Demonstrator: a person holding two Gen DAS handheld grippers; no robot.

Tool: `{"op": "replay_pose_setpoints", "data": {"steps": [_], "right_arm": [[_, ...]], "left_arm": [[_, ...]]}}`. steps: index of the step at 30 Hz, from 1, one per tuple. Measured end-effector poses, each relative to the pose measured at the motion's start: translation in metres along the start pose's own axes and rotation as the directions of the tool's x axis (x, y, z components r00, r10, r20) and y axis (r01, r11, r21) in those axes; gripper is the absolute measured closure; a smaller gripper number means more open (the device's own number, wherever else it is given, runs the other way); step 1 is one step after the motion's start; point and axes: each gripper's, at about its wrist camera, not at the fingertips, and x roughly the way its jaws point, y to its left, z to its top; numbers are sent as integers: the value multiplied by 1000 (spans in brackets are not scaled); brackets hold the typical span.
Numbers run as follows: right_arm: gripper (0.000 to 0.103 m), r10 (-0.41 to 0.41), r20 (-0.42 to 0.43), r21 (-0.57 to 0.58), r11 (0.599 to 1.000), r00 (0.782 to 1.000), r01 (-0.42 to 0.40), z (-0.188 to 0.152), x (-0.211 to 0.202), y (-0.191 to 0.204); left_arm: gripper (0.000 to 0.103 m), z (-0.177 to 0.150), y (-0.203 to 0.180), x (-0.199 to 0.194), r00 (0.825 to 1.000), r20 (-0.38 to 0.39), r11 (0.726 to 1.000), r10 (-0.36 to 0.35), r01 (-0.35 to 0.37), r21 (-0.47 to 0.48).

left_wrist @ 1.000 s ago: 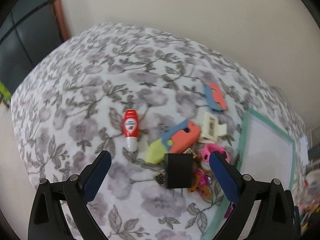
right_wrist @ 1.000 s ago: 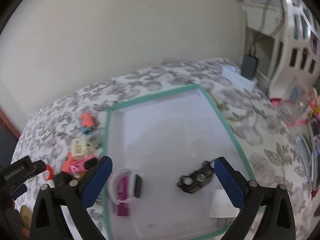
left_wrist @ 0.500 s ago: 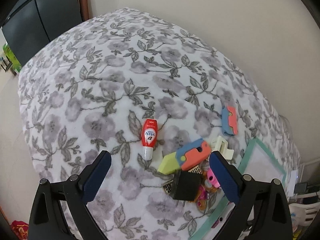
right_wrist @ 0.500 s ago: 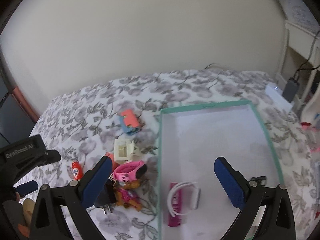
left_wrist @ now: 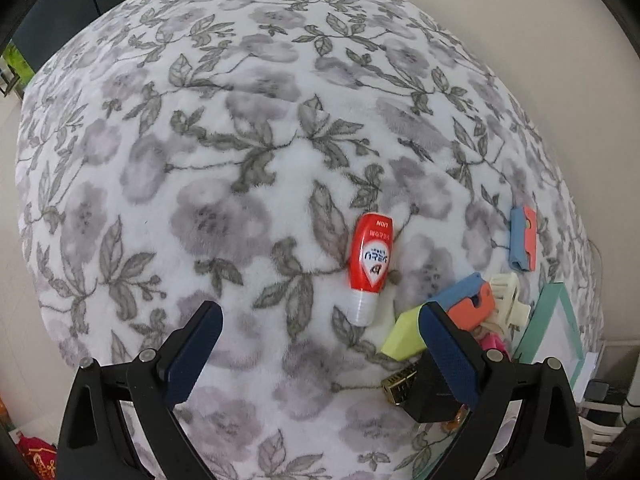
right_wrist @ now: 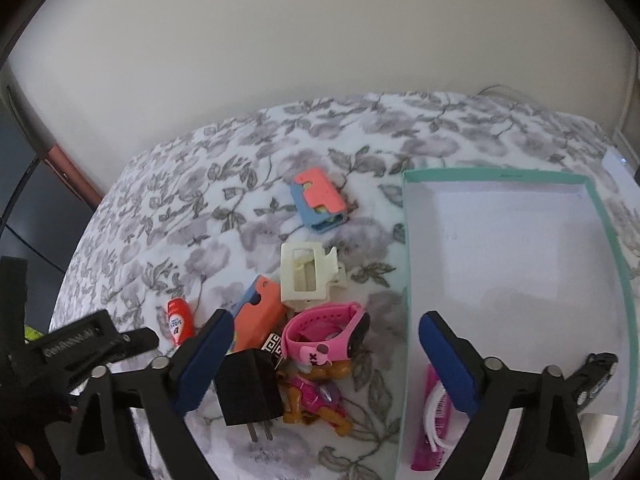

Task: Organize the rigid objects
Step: 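Move both tools back over the pile toward the red glue bottle and pink watch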

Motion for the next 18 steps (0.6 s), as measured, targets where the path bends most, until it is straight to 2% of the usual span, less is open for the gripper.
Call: {"op": "replay_pose_setpoints", "data": {"steps": [9,14,18], "right_arm": [[20,-7,-67,13,1000,998,8,-2,21,1],[29,4,-84,28,1000,996,-2,-3,28,-1],[32,8,-97,26,1000,995,-6,-4,32,-1]], "left_arm": [[4,20,2,15,1000,-7,998,5,-5,55],[5,26,-11,27,1000,6,992,25,-26,121],[5,27,-25,40,1000,-11,988,15,-14,153]]}}
